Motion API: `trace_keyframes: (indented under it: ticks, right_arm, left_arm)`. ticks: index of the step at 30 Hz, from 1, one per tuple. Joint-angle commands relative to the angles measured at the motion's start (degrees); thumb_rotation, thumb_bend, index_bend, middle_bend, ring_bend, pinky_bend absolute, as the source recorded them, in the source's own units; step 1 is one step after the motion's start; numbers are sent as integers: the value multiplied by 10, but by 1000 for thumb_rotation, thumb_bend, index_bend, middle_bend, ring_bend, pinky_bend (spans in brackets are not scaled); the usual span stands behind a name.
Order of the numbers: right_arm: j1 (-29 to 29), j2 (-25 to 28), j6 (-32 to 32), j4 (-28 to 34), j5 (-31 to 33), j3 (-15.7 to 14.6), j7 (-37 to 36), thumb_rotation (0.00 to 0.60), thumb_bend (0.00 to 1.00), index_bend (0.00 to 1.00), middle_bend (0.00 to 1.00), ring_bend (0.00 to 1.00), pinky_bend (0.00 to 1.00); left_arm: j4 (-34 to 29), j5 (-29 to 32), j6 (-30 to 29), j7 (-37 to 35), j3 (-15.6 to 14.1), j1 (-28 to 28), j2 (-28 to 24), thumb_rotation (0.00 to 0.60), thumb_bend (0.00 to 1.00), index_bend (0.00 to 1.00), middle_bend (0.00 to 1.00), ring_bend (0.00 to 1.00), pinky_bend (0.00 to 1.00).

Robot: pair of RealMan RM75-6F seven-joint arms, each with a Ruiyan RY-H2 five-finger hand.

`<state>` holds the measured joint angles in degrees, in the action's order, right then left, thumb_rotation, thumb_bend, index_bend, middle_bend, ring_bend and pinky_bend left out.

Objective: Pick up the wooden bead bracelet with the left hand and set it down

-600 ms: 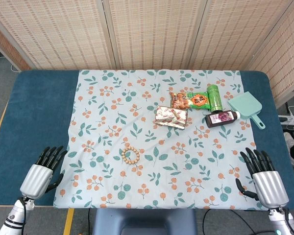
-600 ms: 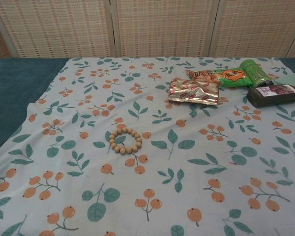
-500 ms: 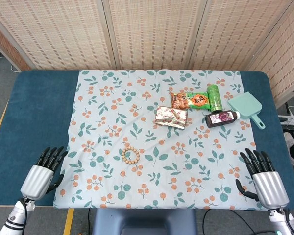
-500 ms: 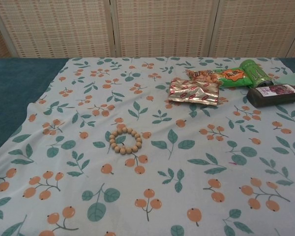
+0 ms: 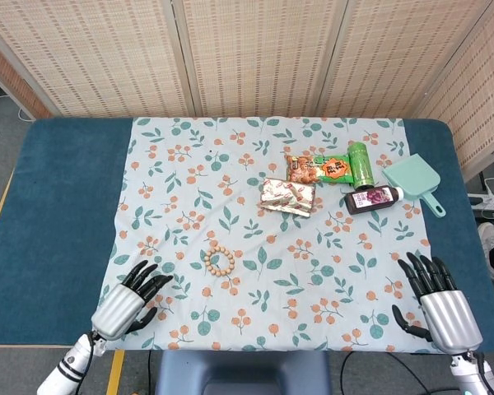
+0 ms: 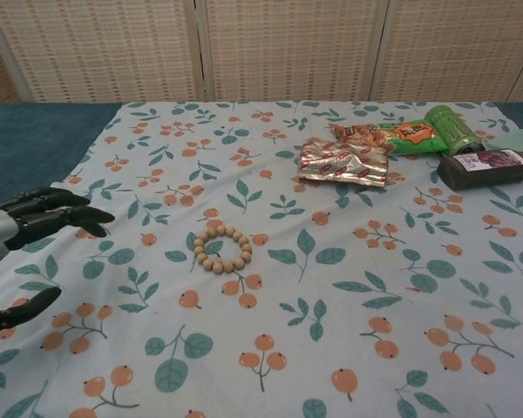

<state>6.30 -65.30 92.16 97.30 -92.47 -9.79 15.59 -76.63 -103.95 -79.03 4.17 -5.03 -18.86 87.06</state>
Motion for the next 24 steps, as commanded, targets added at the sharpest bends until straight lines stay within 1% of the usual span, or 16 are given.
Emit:
trace_keyframes:
  ticks: [1, 3, 5, 8, 10, 13, 21, 24]
  right_arm:
    - [-3, 3, -10, 1, 6, 6, -6, 278, 368, 0, 0, 0, 0]
    - [-4, 5, -16, 2, 6, 10, -9, 277, 368, 0, 0, 0, 0]
    - [-6, 7, -19, 2, 6, 12, -10, 278, 367, 0, 0, 0, 0]
    - [-9, 9, -26, 4, 5, 15, -12, 278, 368, 0, 0, 0, 0]
    - [-11, 11, -29, 6, 4, 18, -12, 277, 368, 0, 0, 0, 0]
    - [-14, 14, -31, 7, 3, 21, -15, 277, 367, 0, 0, 0, 0]
    - [-17, 16, -50, 10, 5, 30, -16, 278, 367, 0, 0, 0, 0]
    - [-19, 17, -52, 11, 5, 33, -18, 278, 368, 0, 0, 0, 0]
  left_arm:
    - [35, 43, 84, 66, 46, -45, 69, 600, 477, 239, 267, 95, 16]
    - [46, 51, 90, 85, 57, -53, 89, 600, 477, 238, 281, 95, 16]
    - [58, 60, 102, 98, 61, -60, 103, 600, 477, 240, 295, 96, 16]
    - [79, 70, 121, 113, 66, -74, 125, 600, 469, 283, 309, 99, 16]
    - [95, 71, 120, 121, 70, -80, 140, 600, 466, 298, 316, 100, 16]
    - [113, 67, 110, 121, 74, -89, 158, 600, 466, 296, 314, 101, 16]
    - [157, 77, 110, 130, 86, -113, 197, 600, 465, 293, 307, 105, 15]
    - [176, 76, 114, 142, 85, -122, 211, 600, 465, 293, 308, 105, 16]
